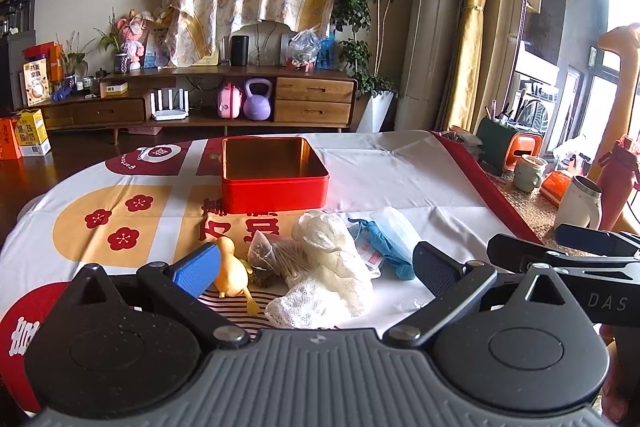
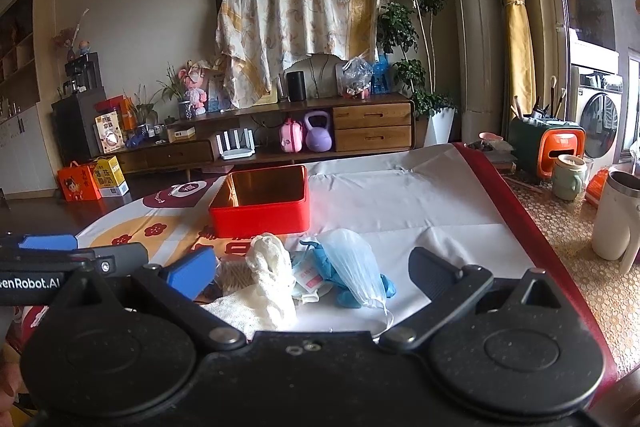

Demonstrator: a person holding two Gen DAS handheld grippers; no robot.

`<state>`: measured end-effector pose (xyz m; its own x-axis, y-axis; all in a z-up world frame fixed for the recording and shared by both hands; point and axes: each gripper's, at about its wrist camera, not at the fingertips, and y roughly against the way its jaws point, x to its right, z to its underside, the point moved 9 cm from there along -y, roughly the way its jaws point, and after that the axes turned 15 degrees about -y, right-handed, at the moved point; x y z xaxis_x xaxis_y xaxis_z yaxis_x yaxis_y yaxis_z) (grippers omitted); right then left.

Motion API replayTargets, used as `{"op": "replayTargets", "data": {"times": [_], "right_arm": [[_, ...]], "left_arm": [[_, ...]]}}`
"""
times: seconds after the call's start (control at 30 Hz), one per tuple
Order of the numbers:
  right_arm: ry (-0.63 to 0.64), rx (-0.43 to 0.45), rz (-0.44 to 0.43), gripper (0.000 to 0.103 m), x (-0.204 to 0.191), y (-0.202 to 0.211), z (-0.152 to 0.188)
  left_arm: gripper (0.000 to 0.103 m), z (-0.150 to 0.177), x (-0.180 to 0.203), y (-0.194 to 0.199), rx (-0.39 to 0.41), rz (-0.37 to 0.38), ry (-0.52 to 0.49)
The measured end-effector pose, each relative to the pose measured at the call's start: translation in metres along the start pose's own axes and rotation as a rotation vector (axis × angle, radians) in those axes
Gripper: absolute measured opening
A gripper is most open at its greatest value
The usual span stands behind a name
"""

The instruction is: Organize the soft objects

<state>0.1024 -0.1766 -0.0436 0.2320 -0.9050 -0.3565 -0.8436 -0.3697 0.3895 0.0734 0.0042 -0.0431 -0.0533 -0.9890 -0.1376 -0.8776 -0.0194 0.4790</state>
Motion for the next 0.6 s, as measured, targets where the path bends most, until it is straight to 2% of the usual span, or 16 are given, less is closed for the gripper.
{"op": "replayTargets", "data": {"times": [0.27,0.6], "right_arm": [[-0.003,0.01,-0.003,0.103,-0.005,-0.003,-0.002],[-0.004,0.025,-0.005,0.103,-0.007,0.002,-0.007]], "left_arm": [[0.103,-0.003,0.0,0.009,0.022,-0.022,-0.013],[0.103,-0.006,-0.001,0.014,0.036,-0.013,-0.006]]}}
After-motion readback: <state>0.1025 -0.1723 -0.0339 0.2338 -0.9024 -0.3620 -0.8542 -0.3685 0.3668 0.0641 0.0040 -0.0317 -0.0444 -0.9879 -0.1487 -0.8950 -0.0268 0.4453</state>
